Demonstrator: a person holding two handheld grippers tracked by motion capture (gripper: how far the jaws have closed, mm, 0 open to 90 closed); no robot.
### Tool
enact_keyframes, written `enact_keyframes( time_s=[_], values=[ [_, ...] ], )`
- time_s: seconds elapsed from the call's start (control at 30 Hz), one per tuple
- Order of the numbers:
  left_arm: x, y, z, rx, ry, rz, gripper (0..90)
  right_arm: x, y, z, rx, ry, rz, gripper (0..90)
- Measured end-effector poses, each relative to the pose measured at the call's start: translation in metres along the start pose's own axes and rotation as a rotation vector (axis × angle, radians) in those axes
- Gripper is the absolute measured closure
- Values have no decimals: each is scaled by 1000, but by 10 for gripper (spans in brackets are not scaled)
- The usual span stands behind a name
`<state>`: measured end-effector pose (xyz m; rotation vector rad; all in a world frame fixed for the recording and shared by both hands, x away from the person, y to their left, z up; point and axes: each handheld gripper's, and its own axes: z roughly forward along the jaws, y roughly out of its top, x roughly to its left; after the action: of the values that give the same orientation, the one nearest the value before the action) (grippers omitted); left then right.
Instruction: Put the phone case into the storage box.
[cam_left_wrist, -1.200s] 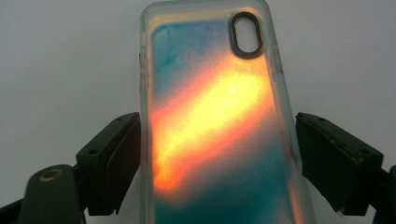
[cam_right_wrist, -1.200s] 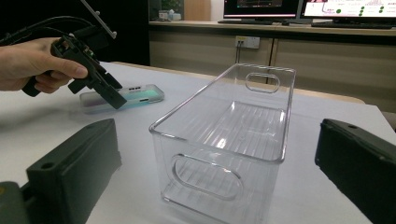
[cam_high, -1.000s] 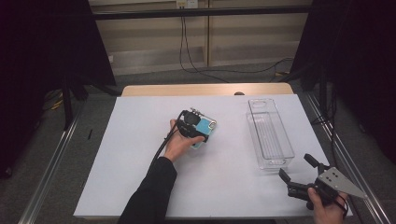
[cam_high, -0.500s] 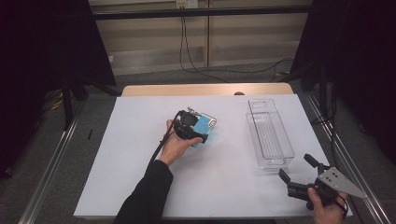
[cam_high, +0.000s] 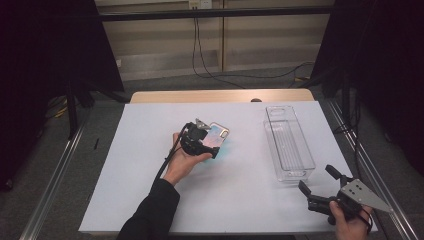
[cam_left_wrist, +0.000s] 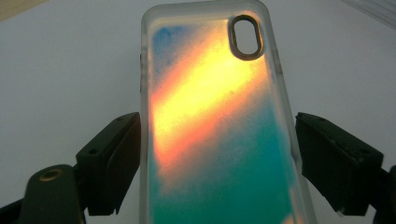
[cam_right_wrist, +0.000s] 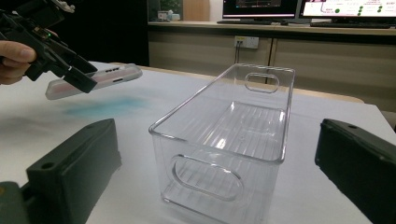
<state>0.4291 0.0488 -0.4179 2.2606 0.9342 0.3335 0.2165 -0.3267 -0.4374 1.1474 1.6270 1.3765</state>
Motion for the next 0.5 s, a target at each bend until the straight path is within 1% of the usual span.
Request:
enact_keyframes(
  time_s=[0.07, 0.27, 0.37, 0.4, 0.47, 0.5],
  values=[
    [-1, -2, -4, -3, 4, 18, 171, 0, 0, 0, 1, 0, 3, 0],
    [-4, -8, -14, -43, 16, 23, 170, 1, 0, 0, -1, 5, 6, 0],
    [-7, -11, -18, -52, 19, 25, 170, 1, 1, 1, 0, 10, 11, 0],
    [-7, -11, -19, -53, 13, 27, 170, 1, 1, 1, 2, 12, 11, 0],
    [-8, -13, -20, -59, 17, 23, 170, 2, 1, 2, 5, 18, 13, 0],
    [-9, -13, -21, -61, 12, 18, 171, 2, 1, 2, 5, 19, 11, 0]
  ],
)
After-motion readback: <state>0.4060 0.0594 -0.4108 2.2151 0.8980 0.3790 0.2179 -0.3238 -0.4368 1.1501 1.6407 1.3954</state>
